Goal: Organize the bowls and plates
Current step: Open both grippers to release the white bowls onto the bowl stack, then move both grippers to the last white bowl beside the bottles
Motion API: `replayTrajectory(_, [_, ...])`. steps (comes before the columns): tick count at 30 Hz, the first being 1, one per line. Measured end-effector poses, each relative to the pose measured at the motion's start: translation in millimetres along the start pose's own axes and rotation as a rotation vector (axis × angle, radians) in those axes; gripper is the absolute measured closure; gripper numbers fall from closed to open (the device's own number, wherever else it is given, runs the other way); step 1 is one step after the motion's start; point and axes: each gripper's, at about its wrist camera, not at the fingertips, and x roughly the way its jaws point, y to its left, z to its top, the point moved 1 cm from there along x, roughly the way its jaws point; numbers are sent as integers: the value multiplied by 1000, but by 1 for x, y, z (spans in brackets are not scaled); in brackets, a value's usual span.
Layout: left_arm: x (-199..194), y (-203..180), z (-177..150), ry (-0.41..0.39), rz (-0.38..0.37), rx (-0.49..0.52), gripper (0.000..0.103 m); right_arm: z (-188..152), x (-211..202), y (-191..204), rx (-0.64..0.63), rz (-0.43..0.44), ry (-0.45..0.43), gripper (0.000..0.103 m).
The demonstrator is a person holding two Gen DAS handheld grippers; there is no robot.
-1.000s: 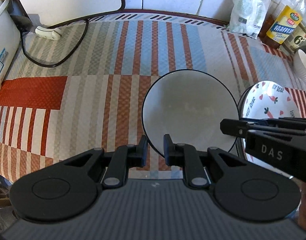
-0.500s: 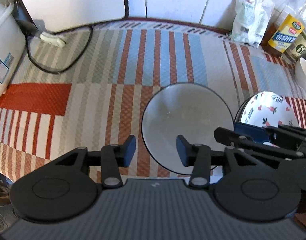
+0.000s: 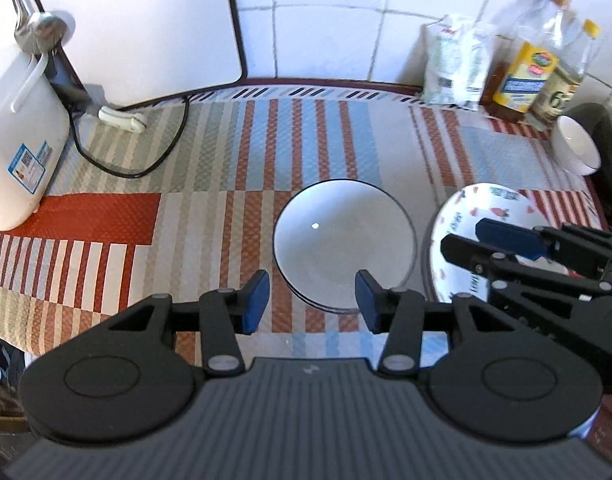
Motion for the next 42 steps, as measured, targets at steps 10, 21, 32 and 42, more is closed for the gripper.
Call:
replayTrajectory(10, [-50, -23, -9, -27, -41, 59, 53, -9, -75, -15, -63, -26, -46, 47])
replayTrajectory(21, [-83, -88, 1, -76, -76, 178, 43, -12, -144, -54, -66, -88, -147, 33])
replayTrajectory(32, [-57, -166, 35, -93, -98, 211, 36, -6, -166, -147, 2, -115, -185, 31])
replayTrajectory(42, [-26, -231, 72, -141, -119, 203, 28, 0, -156, -218, -13, -185, -189, 31])
